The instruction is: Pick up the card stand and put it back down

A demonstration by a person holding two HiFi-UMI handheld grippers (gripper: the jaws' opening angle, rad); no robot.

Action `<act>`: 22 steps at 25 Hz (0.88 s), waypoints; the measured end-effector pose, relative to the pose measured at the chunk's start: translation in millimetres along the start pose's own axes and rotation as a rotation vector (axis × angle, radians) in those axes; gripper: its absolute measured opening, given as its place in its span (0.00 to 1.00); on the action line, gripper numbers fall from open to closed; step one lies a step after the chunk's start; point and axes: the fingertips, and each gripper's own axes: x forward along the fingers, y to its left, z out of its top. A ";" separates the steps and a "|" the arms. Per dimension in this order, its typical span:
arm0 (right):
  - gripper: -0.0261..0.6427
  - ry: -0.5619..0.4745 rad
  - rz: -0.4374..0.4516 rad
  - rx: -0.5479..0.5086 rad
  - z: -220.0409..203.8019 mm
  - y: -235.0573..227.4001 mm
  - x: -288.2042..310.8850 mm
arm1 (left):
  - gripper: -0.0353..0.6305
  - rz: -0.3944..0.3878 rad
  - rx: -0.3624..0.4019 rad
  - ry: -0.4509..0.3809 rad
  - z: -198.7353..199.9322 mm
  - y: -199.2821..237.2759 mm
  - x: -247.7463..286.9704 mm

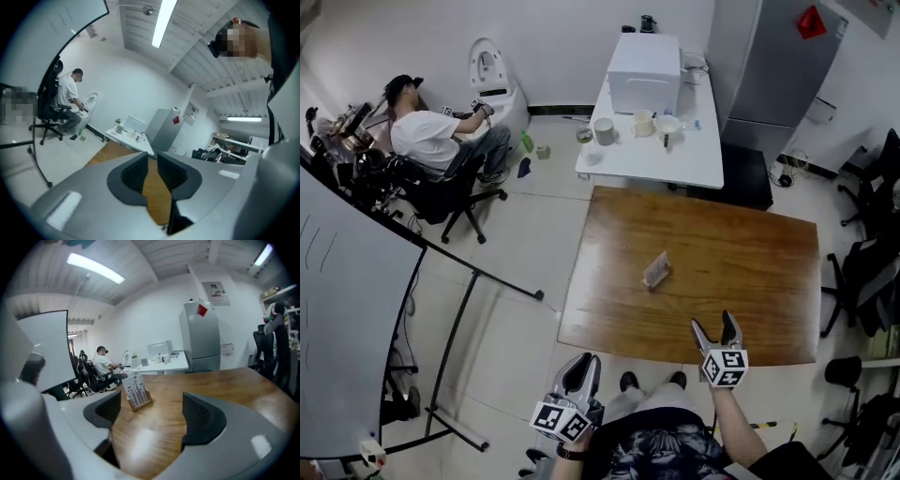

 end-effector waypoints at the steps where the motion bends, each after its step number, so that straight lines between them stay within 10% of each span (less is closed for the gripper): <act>1: 0.62 -0.011 -0.014 0.013 10.3 -8.7 -30.9 | 0.14 -0.055 0.012 0.002 3.3 -8.5 15.6; 8: 0.04 -0.107 -0.259 -0.012 67.0 -76.8 -168.6 | 0.14 -0.302 0.080 -0.041 35.1 -107.7 100.6; 14: 0.04 -0.221 -0.347 -0.068 109.8 -103.3 -209.4 | 0.14 -0.335 -0.040 0.102 -12.3 -150.5 112.4; 22: 0.04 -0.222 -0.370 0.008 99.1 -120.1 -236.8 | 0.12 -0.477 0.051 0.293 -60.4 -194.0 89.0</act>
